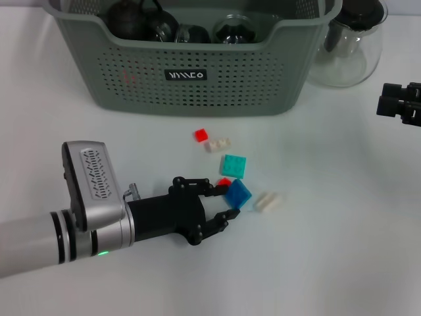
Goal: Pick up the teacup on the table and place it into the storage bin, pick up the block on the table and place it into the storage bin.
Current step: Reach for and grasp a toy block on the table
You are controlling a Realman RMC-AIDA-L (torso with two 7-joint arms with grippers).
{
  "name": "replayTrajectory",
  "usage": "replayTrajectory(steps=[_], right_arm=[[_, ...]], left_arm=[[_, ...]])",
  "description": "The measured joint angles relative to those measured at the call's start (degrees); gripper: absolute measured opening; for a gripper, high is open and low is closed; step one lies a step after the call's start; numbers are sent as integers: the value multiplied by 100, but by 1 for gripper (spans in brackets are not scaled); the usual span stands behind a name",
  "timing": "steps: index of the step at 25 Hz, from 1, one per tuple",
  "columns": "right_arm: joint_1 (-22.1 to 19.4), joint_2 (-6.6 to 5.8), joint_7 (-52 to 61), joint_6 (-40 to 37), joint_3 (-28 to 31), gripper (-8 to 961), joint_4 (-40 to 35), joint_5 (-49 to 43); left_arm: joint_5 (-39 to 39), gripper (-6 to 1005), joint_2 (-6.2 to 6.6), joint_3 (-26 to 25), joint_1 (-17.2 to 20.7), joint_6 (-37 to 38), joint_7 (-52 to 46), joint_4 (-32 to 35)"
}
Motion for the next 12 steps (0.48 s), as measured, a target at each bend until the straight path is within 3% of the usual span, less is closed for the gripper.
replayTrajectory(steps=[12], right_arm=[[-5,0,3,0,0,507,0,0]], left_arm=[[-220,443,0,-48,69,58,11,-57]])
